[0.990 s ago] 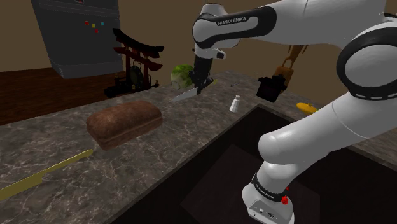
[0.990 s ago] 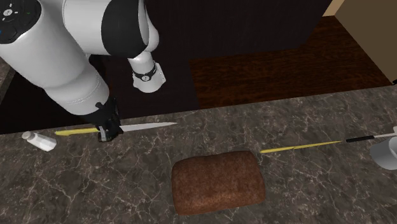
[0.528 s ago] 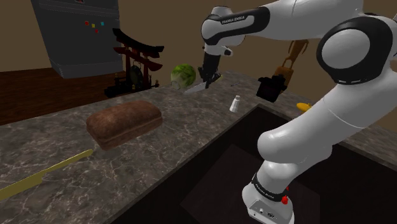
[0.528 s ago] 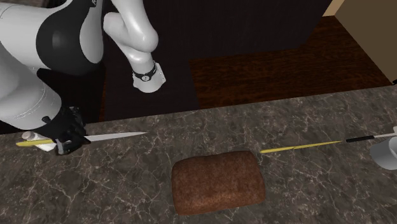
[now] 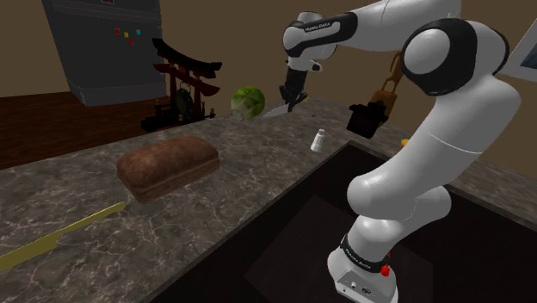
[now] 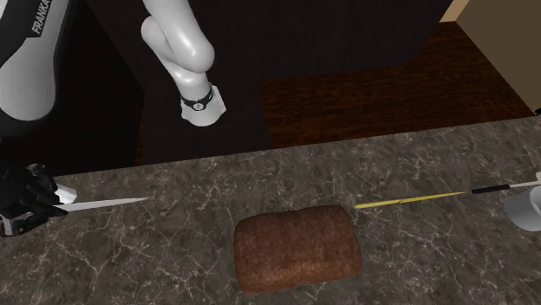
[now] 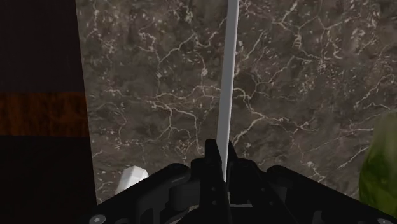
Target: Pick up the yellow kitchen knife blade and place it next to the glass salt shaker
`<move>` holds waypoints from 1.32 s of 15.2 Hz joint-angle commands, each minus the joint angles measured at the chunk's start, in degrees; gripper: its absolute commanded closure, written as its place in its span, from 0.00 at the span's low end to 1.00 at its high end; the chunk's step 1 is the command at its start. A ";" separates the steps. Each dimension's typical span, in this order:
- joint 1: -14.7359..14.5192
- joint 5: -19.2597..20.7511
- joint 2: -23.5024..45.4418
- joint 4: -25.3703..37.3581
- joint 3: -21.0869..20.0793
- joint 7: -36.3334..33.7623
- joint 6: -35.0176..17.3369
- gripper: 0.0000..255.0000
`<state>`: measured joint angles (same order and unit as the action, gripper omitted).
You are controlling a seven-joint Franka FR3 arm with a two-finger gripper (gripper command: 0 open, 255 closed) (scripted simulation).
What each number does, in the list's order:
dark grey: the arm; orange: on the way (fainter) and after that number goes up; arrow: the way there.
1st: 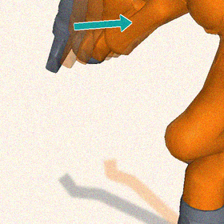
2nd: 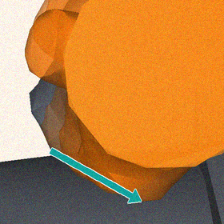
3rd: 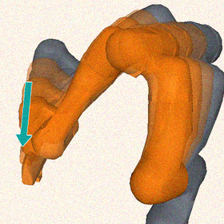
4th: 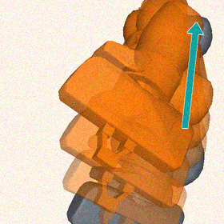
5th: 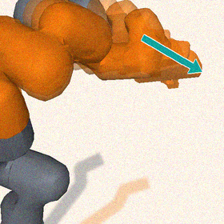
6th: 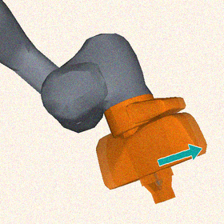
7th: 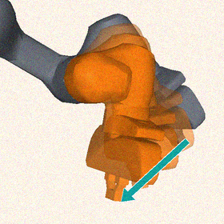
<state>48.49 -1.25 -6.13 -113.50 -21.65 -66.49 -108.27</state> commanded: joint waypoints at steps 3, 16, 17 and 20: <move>1.85 2.27 5.82 5.74 1.74 2.84 0.26 1.00; 2.78 4.33 11.54 4.71 2.81 3.98 -6.19 1.00; 2.76 4.42 11.75 4.18 2.82 3.91 -6.92 1.00; 2.72 4.73 12.44 2.66 2.85 3.67 -9.09 1.00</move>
<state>51.21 3.38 6.12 -110.17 -18.82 -62.77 -116.48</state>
